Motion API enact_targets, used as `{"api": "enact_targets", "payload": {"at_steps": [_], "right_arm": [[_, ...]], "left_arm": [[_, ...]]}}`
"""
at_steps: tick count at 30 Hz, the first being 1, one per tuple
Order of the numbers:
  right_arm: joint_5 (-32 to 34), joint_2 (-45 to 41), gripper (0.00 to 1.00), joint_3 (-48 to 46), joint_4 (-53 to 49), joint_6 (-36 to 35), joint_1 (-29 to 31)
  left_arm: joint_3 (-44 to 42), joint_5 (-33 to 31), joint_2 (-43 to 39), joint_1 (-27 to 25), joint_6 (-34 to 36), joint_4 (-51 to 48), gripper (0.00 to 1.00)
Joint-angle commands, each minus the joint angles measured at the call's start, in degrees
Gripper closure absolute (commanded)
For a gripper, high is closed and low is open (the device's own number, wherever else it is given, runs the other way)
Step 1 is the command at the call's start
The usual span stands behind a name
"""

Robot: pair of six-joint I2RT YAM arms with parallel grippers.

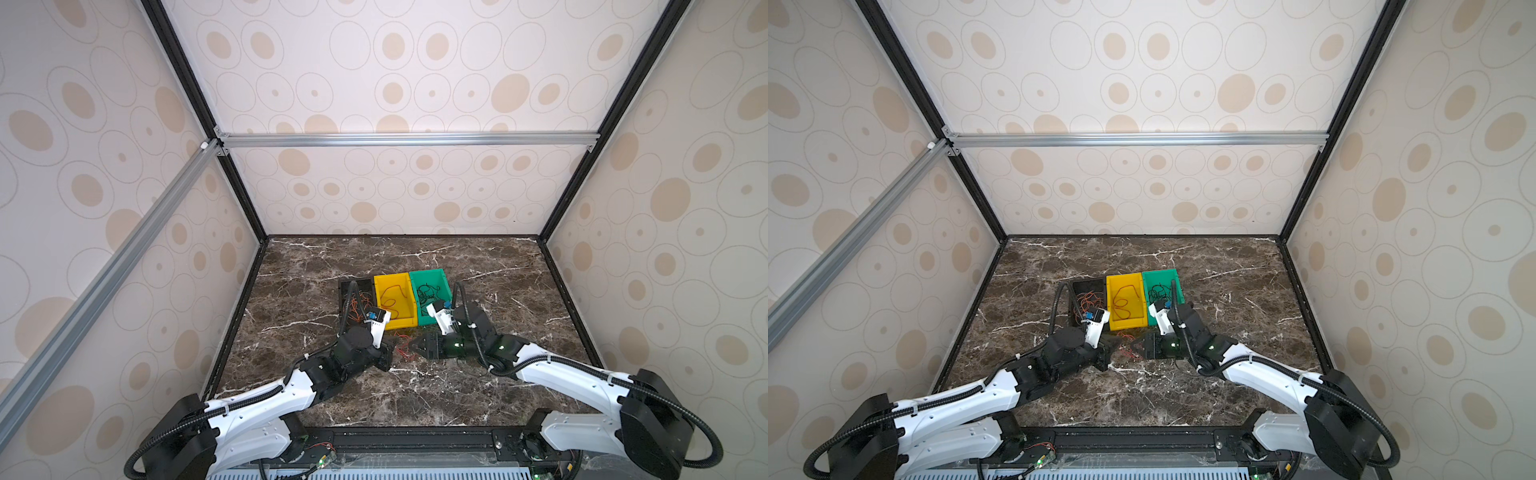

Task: Untangle the cables
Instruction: 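Lift the red wire with both grippers toward the yellow bin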

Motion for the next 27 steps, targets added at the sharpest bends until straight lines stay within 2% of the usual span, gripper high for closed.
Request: {"api": "enact_targets", "payload": {"at_steps": [1,4,6,8,11,15,18,24,27], "right_arm": [[1.3,3.0,0.54,2.5,2.0,0.0,1.6],[3.0,5.4,0.61,3.2,2.0,-0.7,1.9],[5.2,6.2,0.69,3.9,0.1,-1.9,2.1],[9.0,5.6,0.82,4.6,-4.0,-3.8,2.1],[14.7,3.4,0.91,4.9,-9.3,-6.8,2.0],[24.5,1.6,0.93,5.7,-16.9,-8.3,1.9],[29.1,1.2,0.94,6.1,-20.0,-7.9,1.9],[32.8,-0.5,0.94,5.9,-20.8,-7.6,1.4],[30.2,-2.0,0.89,5.8,-18.7,-10.6,1.0]], "left_arm": [[1.9,0.3,0.5,0.2,0.4,1.9,1.00],[1.6,0.8,0.4,0.2,0.0,2.9,1.00],[1.4,0.7,0.1,0.2,-0.2,3.0,1.00],[1.0,0.3,-0.4,0.3,-0.3,2.8,1.00],[0.4,-1.5,-1.5,0.2,-0.6,1.3,1.00],[-0.4,-4.0,-2.6,0.4,-1.1,-0.3,1.00],[-1.1,-4.0,-3.2,0.5,-1.6,0.2,1.00],[-1.1,-5.5,-3.5,0.7,-2.0,-1.7,1.00],[-0.6,-5.6,-3.4,1.0,-1.5,-2.8,1.00]]}}
